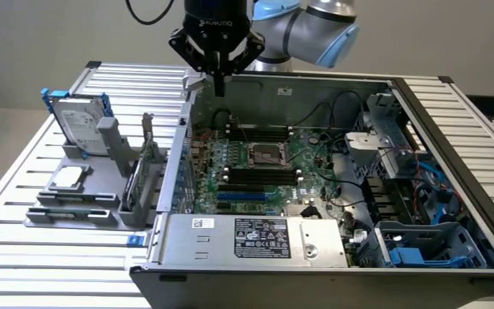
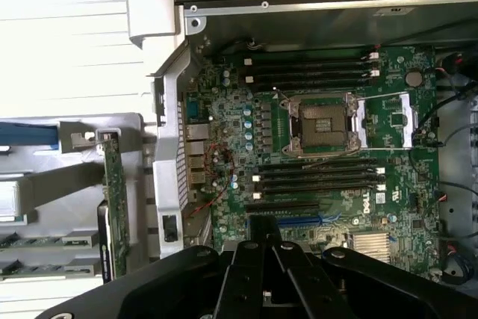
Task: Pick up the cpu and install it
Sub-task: 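Reach for the cpu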
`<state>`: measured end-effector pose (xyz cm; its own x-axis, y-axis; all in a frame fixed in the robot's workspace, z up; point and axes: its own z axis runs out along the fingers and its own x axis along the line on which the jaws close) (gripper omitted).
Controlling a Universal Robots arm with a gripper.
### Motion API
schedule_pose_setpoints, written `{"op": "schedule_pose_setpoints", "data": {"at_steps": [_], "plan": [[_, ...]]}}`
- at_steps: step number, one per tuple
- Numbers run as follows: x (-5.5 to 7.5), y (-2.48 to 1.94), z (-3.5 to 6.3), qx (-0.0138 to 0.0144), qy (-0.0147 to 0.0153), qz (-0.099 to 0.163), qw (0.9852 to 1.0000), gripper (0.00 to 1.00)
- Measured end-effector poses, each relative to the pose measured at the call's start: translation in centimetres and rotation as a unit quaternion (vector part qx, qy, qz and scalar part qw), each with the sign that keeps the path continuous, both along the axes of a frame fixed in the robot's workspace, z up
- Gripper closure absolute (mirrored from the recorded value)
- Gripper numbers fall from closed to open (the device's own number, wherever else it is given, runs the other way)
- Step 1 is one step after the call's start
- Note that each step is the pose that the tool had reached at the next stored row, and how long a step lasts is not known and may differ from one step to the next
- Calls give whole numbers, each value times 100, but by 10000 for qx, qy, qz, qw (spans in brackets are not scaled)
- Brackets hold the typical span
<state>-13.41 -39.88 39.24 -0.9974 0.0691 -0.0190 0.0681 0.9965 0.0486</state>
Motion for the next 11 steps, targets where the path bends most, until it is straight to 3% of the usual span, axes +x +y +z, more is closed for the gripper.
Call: {"op": "schedule_pose_setpoints", "data": {"at_steps": [3, 11], "plan": [[-139, 0, -10, -5, 1, 0, 10000, 89], [-503, 1, -62, -50, 9, 0, 10000, 89]]}}
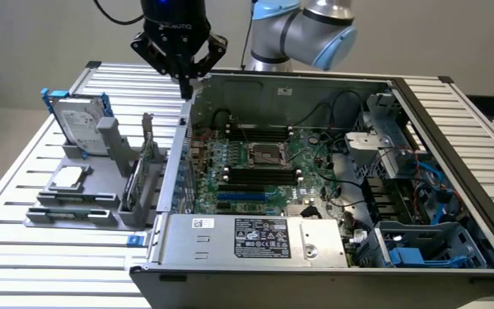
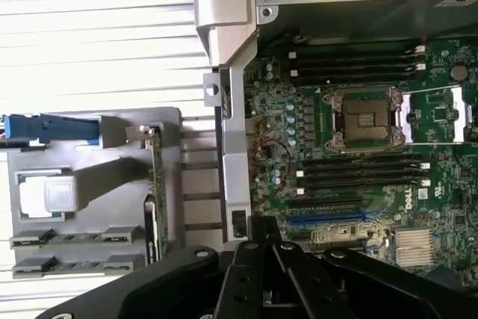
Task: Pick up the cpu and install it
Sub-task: 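Reach for the cpu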
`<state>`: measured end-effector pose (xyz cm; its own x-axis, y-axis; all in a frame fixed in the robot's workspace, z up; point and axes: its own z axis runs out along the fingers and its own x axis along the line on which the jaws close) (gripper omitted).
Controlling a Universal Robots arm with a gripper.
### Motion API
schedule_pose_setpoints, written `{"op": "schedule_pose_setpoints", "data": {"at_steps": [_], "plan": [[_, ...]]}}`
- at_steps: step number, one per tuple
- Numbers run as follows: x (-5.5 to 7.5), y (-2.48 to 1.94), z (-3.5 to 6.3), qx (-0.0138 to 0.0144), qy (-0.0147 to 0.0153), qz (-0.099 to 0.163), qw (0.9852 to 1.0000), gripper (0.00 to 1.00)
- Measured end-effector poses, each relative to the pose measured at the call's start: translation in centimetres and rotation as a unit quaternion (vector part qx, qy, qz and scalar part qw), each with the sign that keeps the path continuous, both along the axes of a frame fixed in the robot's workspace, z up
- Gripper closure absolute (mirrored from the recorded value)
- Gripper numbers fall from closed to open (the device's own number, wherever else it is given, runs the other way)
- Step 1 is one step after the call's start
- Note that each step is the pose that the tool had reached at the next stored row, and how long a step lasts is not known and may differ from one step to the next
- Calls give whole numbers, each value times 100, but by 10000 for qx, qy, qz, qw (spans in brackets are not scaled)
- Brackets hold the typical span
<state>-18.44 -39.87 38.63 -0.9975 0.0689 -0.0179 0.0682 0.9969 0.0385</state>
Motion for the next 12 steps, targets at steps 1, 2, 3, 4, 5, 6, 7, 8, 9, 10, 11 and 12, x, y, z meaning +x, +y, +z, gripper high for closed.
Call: {"op": "schedule_pose_setpoints", "data": {"at_steps": [1, 2, 3, 4, 5, 6, 7, 8, 9, 10, 11, 12], "plan": [[-45, 1, -7, -7, 0, 0, 10000, 89], [-90, 2, -15, -13, 0, 1, 10000, 89], [-135, 4, -23, -20, 0, 0, 10000, 89], [-180, 7, -30, -27, 0, 0, 10000, 89], [-223, 9, -38, -34, 0, 0, 10000, 89], [-272, 13, -46, -41, 0, 1, 10000, 89], [-317, 16, -53, -49, 0, 0, 10000, 89], [-364, 20, -60, -56, 0, 0, 10000, 89], [-407, 25, -67, -64, 0, 0, 10000, 89], [-452, 29, -74, -73, 0, 1, 10000, 89], [-497, 35, -80, -82, 0, 0, 10000, 89], [-546, 42, -86, -94, 0, 0, 10000, 89]]}}
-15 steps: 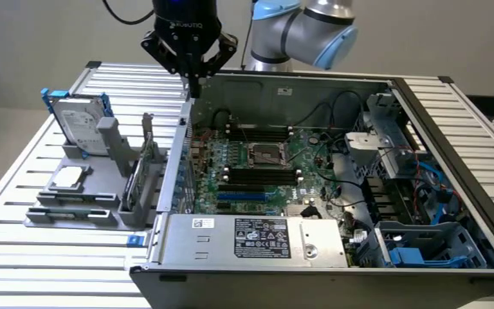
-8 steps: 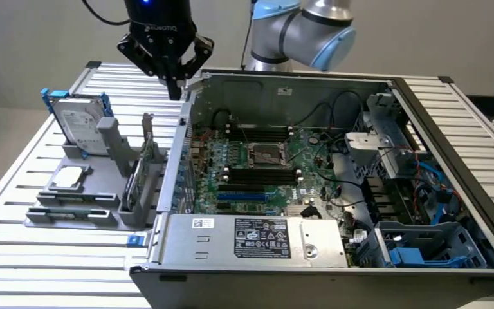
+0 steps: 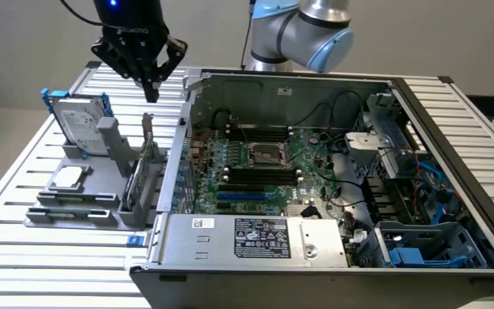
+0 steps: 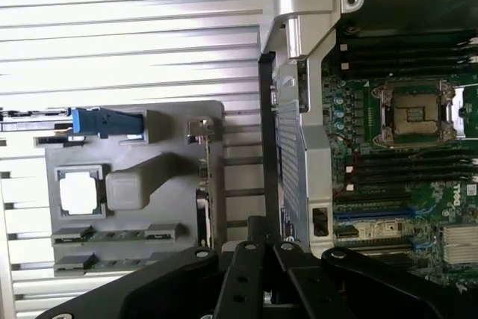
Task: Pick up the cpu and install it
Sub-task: 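Reach for the cpu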
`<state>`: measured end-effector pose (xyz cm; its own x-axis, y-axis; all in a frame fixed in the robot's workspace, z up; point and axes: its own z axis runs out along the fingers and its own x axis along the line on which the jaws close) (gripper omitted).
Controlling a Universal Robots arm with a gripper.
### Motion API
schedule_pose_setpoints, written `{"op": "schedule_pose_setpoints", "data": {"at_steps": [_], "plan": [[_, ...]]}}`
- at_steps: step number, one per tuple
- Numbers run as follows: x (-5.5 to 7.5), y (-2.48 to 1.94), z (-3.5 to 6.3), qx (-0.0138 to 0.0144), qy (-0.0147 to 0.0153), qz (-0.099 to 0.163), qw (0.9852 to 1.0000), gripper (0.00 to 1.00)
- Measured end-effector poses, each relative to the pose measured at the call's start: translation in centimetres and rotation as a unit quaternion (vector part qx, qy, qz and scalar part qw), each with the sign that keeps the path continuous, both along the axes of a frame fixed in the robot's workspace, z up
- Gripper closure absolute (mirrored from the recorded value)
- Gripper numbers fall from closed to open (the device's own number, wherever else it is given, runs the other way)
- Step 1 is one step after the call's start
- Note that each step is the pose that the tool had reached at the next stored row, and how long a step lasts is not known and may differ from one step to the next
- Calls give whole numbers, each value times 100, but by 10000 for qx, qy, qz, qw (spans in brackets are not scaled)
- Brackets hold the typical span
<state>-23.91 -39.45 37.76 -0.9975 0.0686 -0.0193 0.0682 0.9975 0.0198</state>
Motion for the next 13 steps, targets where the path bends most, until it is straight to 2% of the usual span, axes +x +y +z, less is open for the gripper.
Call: {"op": "schedule_pose_setpoints", "data": {"at_steps": [13], "plan": [[-589, 78, -70, -146, 1, 0, 9999, 89]]}}
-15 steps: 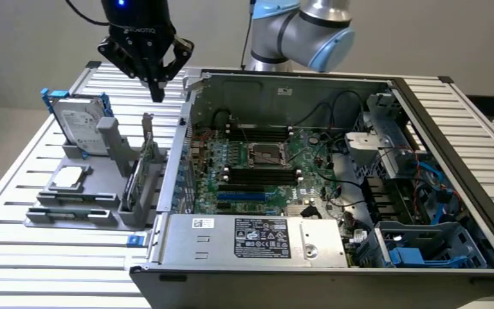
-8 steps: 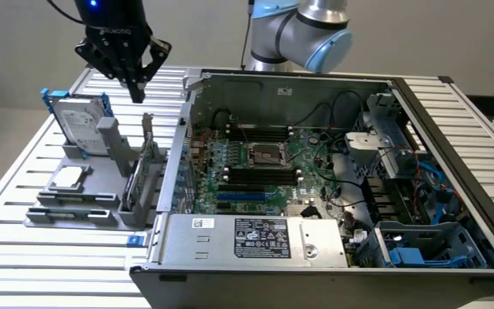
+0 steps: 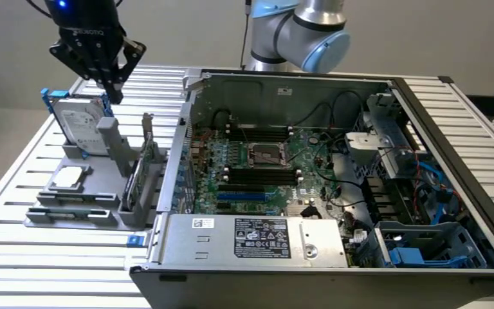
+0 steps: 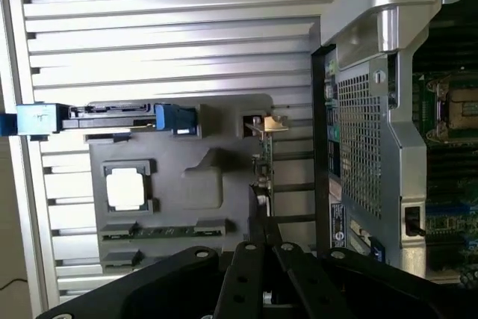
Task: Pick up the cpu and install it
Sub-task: 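Reach for the cpu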
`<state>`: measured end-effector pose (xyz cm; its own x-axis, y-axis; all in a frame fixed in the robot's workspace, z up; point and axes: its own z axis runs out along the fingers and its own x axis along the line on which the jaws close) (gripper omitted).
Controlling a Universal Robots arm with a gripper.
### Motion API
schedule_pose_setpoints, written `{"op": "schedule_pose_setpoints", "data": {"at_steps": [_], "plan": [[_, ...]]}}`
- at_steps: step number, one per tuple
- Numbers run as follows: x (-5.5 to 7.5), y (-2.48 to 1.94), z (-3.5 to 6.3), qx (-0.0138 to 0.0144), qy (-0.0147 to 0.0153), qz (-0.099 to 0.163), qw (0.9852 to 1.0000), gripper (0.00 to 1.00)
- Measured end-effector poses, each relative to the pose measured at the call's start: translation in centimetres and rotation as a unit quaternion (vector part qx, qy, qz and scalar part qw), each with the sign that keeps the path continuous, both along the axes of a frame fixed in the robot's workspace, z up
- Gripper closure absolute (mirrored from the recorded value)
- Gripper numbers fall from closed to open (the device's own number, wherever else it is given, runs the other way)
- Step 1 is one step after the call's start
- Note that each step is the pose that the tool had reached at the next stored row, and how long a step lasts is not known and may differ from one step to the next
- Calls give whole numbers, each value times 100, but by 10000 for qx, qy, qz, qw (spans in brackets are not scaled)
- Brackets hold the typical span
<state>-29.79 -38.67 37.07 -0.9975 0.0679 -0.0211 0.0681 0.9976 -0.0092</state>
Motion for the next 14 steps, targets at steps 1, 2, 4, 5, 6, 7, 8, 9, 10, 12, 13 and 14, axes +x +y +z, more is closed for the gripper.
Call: {"op": "schedule_pose_setpoints", "data": {"at_steps": [1, 2, 4, 5, 6, 7, 8, 9, 10, 12, 13, 14], "plan": [[-46, 6, -5, -12, 0, 0, 10000, 89], [-91, 12, -11, -23, 0, 0, 10000, 89], [-184, 24, -22, -45, -1, 0, 10000, 89], [-226, 30, -27, -56, 0, 0, 10000, 89], [-272, 35, -33, -67, 0, 0, 10000, 89], [-317, 41, -38, -78, 0, 0, 10000, 89], [-364, 47, -45, -87, 0, 0, 10000, 89], [-409, 52, -52, -94, 0, 0, 10000, 89], [-453, 57, -60, -100, 0, 0, 9999, 89], [-547, 68, -76, -112, 0, 0, 9999, 89], [-593, 74, -87, -115, 0, 0, 9999, 89], [-635, 79, -98, -116, 0, 0, 9999, 89]]}}
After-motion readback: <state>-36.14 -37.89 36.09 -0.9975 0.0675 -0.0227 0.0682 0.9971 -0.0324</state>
